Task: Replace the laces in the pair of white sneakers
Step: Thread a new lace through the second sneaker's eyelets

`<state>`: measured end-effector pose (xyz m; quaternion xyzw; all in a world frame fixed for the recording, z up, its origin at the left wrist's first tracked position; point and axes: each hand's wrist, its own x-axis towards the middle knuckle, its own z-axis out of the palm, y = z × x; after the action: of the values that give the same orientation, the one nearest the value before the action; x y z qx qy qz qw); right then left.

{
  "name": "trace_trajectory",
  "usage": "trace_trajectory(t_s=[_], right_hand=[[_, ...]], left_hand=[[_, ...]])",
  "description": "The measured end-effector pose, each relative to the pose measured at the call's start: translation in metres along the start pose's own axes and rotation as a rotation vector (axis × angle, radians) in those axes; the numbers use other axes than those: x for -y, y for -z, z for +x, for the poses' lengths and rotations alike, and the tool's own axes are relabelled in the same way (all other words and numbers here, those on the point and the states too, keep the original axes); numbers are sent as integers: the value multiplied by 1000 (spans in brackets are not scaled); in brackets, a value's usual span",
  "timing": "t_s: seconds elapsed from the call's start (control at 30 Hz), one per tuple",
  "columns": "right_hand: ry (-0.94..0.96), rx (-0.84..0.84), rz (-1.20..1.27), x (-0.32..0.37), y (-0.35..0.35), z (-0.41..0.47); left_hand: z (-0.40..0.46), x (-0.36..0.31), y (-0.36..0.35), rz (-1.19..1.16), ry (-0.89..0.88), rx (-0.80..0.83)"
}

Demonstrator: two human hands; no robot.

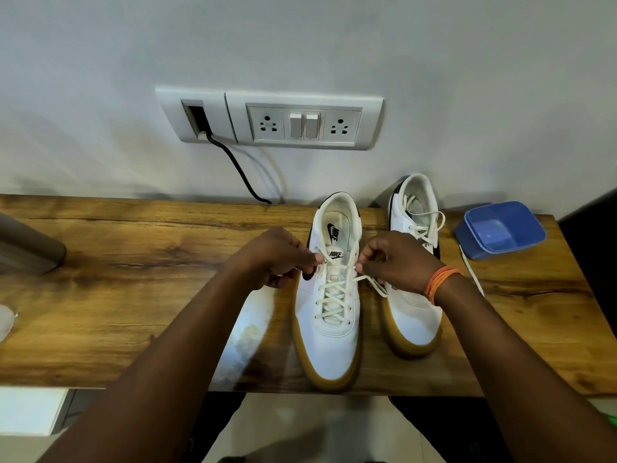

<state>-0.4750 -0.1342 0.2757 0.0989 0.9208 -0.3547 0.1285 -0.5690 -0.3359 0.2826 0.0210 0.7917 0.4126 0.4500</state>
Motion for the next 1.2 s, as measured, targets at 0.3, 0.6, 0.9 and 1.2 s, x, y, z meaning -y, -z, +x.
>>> trace_trajectory(t_s=[0.3, 0.6, 0.9, 1.2], right_hand=[[-19, -1, -26, -1, 4, 1], [-179, -235, -5, -12, 24, 2], [-260, -459, 96, -14, 28, 4], [-176, -469, 36, -16, 29, 6]], left_hand=[[-1, 1, -14, 607, -657, -364], [7, 9, -20, 696, -778, -219], [14, 5, -17, 388, -775, -283], [14, 11, -20, 695, -795, -149]])
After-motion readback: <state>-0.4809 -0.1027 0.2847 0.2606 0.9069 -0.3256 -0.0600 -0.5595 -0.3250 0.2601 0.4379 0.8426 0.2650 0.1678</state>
